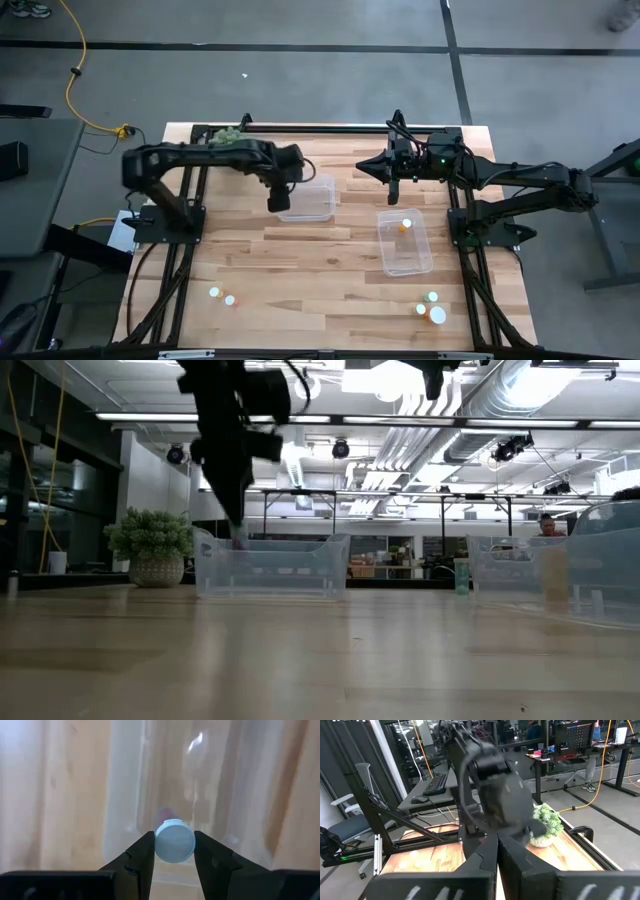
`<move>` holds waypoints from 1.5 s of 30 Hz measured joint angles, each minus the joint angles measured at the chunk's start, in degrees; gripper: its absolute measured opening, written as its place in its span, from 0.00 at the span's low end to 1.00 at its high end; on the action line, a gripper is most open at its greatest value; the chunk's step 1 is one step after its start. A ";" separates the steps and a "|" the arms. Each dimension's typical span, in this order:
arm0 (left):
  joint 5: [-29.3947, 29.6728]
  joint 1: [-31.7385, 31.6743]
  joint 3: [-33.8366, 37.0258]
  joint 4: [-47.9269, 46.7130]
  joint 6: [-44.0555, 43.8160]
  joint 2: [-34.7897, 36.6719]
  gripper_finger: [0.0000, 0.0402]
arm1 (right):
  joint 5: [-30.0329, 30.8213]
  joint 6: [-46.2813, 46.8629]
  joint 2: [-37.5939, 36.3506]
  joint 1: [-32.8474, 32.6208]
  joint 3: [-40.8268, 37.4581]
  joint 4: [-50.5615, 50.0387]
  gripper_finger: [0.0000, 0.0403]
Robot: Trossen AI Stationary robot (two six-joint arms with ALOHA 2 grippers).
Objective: Pick and place medicine bottles into bin by pill shape (circle, oval)
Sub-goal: Put the left blue capsule bottle into the top transparent bin, then put the top blue tablet bottle into the bottom transparent bin
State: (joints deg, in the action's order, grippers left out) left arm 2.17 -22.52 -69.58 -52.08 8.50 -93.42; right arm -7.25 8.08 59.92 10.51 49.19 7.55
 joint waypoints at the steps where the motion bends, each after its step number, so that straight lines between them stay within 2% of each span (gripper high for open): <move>1: 0.02 -0.03 0.00 -0.34 0.21 -1.43 0.28 | 0.00 -0.02 0.00 -0.01 0.00 0.00 0.00; 8: 0.13 -1.04 -0.03 -0.57 0.49 -6.88 0.28 | 0.00 0.00 0.00 0.00 0.00 0.00 0.00; 25: 1.08 -1.84 -0.09 -0.80 2.22 -6.92 0.28 | 0.02 0.90 0.00 0.00 0.00 -0.44 0.00; 36: 0.86 -1.82 -0.02 -1.27 3.64 -6.57 0.47 | 0.02 0.90 0.00 0.01 0.00 -0.44 0.00; 45: -0.45 -1.80 0.00 -1.50 3.09 0.42 0.58 | 0.00 0.87 0.00 -0.01 0.00 -0.50 0.00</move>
State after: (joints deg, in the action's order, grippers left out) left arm 1.72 -24.32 -69.58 -53.58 11.60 -93.00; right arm -7.25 8.95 59.92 10.50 49.19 7.05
